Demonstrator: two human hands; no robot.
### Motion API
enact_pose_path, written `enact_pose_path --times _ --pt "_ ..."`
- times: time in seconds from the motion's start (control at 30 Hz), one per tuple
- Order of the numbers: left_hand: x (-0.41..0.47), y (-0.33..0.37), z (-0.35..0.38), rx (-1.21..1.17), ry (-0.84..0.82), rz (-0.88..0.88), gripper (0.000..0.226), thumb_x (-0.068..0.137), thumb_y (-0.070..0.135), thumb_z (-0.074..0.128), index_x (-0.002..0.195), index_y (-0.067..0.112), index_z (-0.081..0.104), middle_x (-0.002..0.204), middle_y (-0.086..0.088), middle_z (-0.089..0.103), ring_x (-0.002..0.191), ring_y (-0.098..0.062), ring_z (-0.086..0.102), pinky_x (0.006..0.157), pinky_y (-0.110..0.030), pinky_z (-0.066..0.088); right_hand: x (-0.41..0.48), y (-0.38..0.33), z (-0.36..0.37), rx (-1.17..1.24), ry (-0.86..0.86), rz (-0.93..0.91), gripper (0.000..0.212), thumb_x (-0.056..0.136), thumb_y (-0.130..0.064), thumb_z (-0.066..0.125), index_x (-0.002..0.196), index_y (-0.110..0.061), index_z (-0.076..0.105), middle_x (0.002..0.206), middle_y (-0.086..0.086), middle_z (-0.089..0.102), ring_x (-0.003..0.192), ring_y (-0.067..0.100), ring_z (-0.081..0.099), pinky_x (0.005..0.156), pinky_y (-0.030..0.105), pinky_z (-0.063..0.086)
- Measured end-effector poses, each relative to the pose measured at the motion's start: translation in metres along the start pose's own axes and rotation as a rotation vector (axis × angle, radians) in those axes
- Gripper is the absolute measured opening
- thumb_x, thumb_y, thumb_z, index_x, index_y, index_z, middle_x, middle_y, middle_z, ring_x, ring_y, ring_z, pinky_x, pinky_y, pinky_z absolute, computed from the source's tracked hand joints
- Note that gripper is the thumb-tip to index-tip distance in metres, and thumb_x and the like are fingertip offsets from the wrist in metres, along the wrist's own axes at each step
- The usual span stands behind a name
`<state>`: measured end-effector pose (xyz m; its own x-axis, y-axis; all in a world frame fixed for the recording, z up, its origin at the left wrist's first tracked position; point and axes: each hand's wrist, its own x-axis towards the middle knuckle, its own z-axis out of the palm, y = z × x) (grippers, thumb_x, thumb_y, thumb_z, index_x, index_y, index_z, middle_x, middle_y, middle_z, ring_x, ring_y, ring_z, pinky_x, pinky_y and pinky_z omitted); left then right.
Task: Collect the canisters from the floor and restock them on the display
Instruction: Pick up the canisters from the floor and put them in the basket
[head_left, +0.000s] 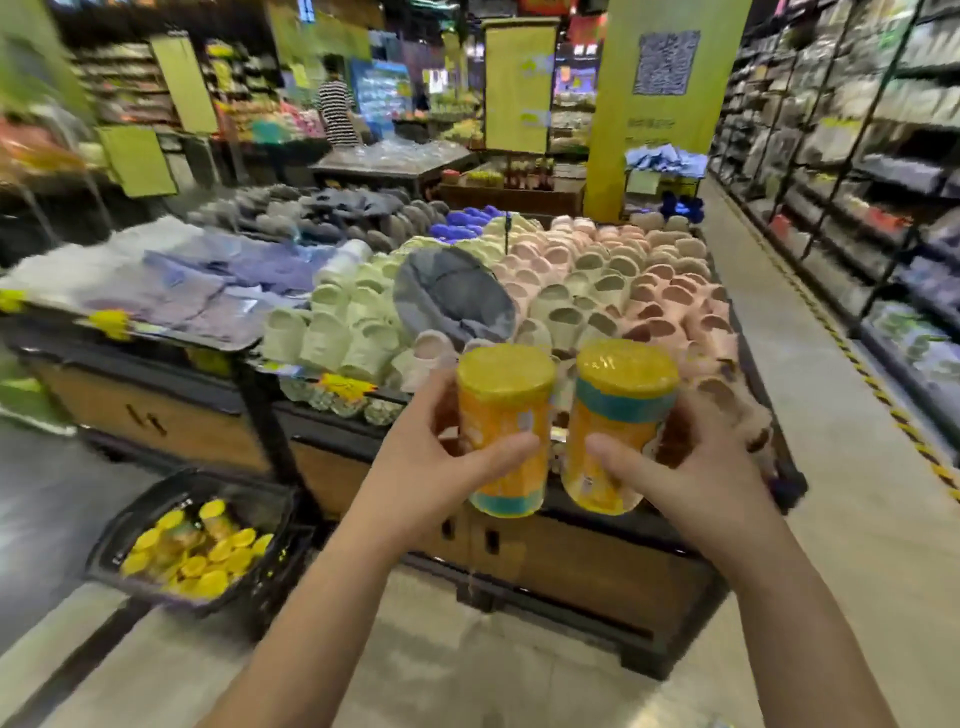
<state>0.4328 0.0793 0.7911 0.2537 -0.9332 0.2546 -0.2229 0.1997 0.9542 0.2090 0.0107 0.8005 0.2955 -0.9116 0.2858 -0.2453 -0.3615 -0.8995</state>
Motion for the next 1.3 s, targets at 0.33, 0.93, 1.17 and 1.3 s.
enact_pose_path --times 0.33,0.93,1.17,1.3 --pt "-0.031 -0.058 -0.226 0.145 0.363 -0.090 0.067 0.069 0.047 0.089 0.127 0.034 0.058 0.117 0.006 0.071 0.108 -0.017 0.069 0.095 -0.049 0.056 0.072 -0.043 0.245 0.127 -0.391 -0.147 0.060 0.063 -0.052 0.084 0.117 -0.054 0.057 0.111 -0.044 0.061 0.104 -0.018 0.058 0.086 0.010 0.046" --pt "0.041 -0.120 -0.435 0.248 0.866 -0.266 0.063 0.072 0.025 0.089 0.125 0.027 0.055 0.113 0.016 0.070 0.105 -0.001 0.067 0.085 -0.019 0.055 0.248 -0.079 0.548 0.253 -0.927 -0.315 0.053 0.072 -0.042 0.089 0.114 -0.051 0.059 0.107 -0.031 0.068 0.094 -0.006 0.065 0.083 0.028 0.052" --pt "0.067 -0.161 -0.517 0.263 0.901 -0.299 0.064 0.078 0.017 0.086 0.130 0.032 0.051 0.111 0.022 0.067 0.105 -0.001 0.066 0.081 -0.015 0.054 0.299 -0.080 0.648 0.221 -1.046 -0.321 0.055 0.072 -0.040 0.090 0.114 -0.048 0.055 0.105 -0.041 0.062 0.098 -0.017 0.059 0.072 0.005 0.046" --pt "0.081 -0.202 -0.573 0.245 0.888 -0.320 0.067 0.079 0.017 0.085 0.131 0.040 0.049 0.112 0.024 0.065 0.107 0.000 0.065 0.081 -0.014 0.053 0.319 -0.069 0.711 0.189 -1.071 -0.291 0.061 0.073 -0.037 0.090 0.121 -0.047 0.054 0.112 -0.032 0.064 0.104 -0.010 0.061 0.079 0.009 0.048"
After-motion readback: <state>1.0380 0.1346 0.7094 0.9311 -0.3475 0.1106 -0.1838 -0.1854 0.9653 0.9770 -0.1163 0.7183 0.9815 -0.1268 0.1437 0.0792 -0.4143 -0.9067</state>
